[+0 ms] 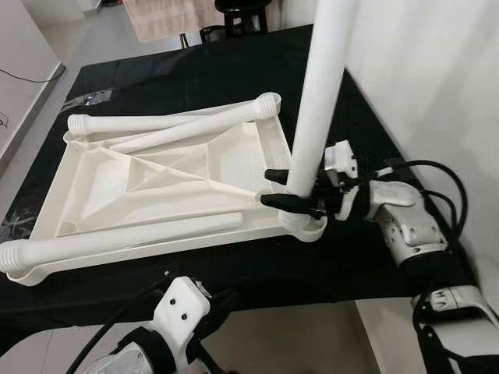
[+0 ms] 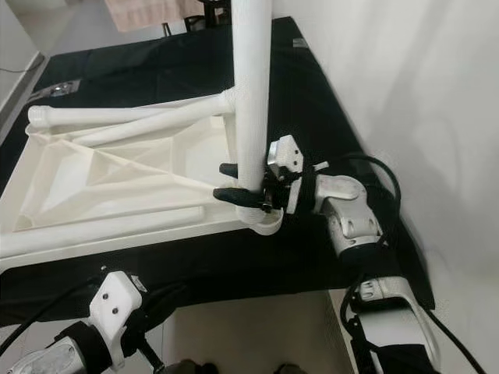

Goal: Building children table

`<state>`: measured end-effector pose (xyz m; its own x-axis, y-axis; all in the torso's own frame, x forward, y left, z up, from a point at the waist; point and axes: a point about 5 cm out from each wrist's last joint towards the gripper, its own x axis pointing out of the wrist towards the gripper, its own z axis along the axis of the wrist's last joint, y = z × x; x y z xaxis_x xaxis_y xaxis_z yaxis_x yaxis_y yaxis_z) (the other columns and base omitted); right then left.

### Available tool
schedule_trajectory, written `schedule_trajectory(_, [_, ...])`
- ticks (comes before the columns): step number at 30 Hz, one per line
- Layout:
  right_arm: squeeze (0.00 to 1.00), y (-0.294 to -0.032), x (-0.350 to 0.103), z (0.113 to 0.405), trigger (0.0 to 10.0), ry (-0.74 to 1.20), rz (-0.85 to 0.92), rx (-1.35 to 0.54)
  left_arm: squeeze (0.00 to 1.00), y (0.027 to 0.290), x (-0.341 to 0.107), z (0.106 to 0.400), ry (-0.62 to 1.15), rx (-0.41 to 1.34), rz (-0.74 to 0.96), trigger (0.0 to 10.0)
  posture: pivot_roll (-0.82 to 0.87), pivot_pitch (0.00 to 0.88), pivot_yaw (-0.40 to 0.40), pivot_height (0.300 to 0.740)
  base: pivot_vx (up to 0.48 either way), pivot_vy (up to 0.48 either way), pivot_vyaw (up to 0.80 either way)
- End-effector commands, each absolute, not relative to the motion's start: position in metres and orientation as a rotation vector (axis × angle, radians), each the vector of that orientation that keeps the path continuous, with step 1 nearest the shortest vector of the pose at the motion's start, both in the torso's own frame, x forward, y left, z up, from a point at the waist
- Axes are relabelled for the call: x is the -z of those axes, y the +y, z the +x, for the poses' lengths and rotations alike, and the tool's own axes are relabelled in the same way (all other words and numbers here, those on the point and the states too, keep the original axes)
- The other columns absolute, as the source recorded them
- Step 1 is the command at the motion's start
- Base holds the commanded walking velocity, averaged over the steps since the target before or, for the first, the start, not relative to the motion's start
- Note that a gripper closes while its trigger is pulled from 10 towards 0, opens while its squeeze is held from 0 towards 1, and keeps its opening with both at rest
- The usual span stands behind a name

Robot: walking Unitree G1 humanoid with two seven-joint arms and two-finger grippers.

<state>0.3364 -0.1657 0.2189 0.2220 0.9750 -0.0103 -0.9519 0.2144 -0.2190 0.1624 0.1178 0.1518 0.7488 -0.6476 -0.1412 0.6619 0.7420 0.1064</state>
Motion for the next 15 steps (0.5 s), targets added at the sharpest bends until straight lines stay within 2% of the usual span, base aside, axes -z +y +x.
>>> schedule_trajectory(1, [0.0,-0.165,-0.214,0.333,10.0,-0.107,-0.176,-1.399,0.0,0.117,-0.151,0.158,0.117,0.734,0.144,10.0,0.04,0.245,0.083,0.74,0.0,0.0,0.0])
schedule_trajectory(7, [0.0,-0.166,-0.21,0.329,10.0,-0.069,-0.195,-1.459,0.0,0.117,-0.151,0.158,0.121,0.742,0.134,10.0,0.03,0.241,0.083,0.74,0.0,0.0,0.0])
schedule_trajectory(15, [0.0,-0.153,-0.204,0.332,10.0,-0.047,-0.208,-1.525,0.0,0.116,-0.151,0.158,0.115,0.746,0.135,10.0,0.04,0.227,0.083,0.74,0.0,0.0,0.0])
